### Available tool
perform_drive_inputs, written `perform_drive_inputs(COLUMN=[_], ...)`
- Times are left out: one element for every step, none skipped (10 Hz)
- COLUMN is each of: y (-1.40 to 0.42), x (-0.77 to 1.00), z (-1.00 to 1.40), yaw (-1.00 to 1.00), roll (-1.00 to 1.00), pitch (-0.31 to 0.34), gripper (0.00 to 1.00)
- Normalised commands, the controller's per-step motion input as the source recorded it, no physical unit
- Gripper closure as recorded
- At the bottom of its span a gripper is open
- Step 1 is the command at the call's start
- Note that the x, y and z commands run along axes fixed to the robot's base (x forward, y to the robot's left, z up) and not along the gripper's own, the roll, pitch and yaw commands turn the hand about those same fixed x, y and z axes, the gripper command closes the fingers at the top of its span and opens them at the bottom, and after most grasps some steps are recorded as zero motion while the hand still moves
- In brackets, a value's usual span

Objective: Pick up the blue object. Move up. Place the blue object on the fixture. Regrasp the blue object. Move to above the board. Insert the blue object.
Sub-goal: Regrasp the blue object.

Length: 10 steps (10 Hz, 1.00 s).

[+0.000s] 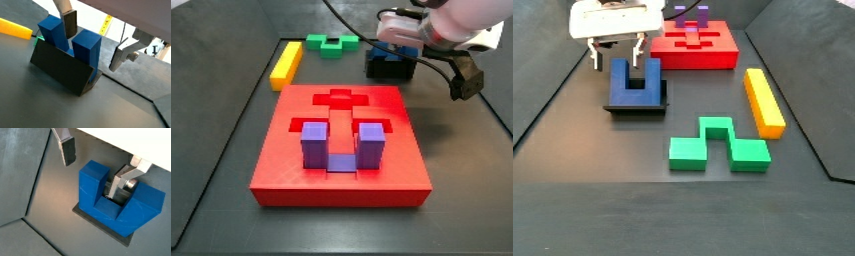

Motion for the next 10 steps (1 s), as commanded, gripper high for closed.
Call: perform_drive_inputs(y=[0.2,0.16,0.04,0.0,0.0,-0.05,0.0,0.0,0.0,0.0], x=[0.08,0.06,0.0,0.0,0.0,0.0,-0.06,-0.05,-0.01,0.0], z=[0.08,0.06,0.0,-0.05,0.0,-0.01,-0.19,-0.13,-0.13,-0.01], yaw=[0.21,0.26,0.17,0.17,0.06,0.0,0.03,0.05,0.05,0.03], roll=[-0.11,-0.3,-0.21,-0.18,-0.05,0.0,0.06,0.08,0.17,0.11], pitch=[-0.209,-0.46,-0.423,-0.431,-0.191,-0.034,-0.086,-0.126,-0.031,0.0], gripper=[0.0,0.0,0.0,0.0,0.0,0.0,0.0,0.0,0.0,0.0])
